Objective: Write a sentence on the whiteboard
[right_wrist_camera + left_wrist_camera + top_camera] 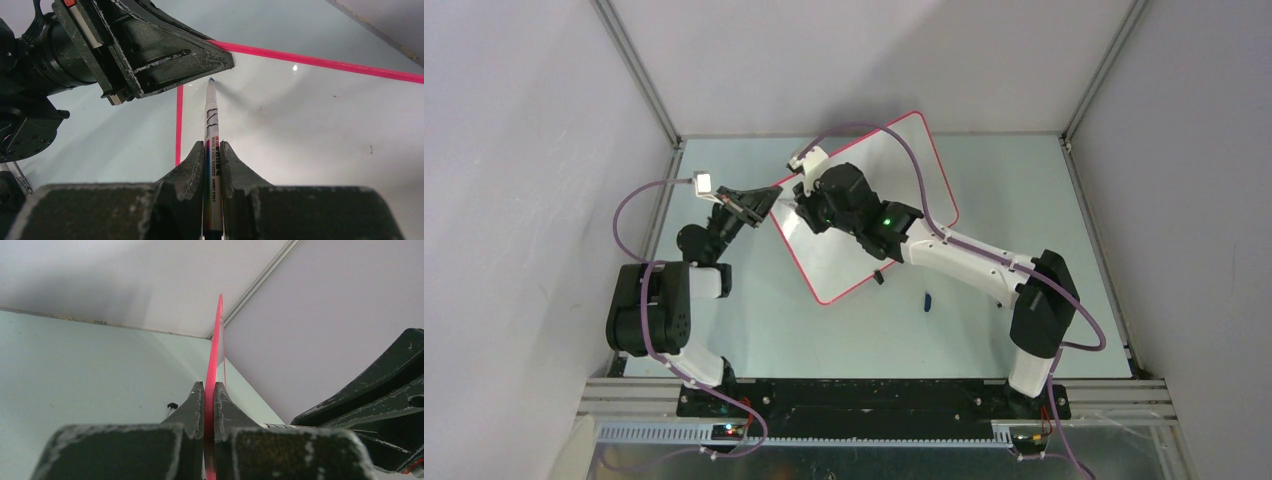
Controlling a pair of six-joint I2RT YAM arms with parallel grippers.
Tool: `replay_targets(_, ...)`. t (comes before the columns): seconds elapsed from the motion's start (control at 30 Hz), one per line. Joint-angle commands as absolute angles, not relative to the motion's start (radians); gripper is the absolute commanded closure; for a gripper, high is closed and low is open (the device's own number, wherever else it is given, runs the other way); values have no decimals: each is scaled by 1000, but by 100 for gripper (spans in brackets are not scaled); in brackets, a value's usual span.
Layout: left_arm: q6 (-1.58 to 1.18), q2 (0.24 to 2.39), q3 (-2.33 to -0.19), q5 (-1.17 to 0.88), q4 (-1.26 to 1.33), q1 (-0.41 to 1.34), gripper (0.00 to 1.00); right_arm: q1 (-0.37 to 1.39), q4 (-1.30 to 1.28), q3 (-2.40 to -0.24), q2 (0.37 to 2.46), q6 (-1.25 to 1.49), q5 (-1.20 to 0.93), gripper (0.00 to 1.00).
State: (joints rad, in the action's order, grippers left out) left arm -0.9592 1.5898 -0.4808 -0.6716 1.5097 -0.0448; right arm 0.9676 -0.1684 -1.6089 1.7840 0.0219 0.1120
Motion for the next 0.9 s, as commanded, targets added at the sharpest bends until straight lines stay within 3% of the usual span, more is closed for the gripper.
replay_targets(0.0, -859, 1593, -472, -717, 1532, -17, 99, 971, -208, -1635, 1756, 3, 113, 100)
replay_targets(0.87, -859, 1591, -471, -716, 1532, -16, 99, 971, -372, -1709, 1760, -49, 52, 100)
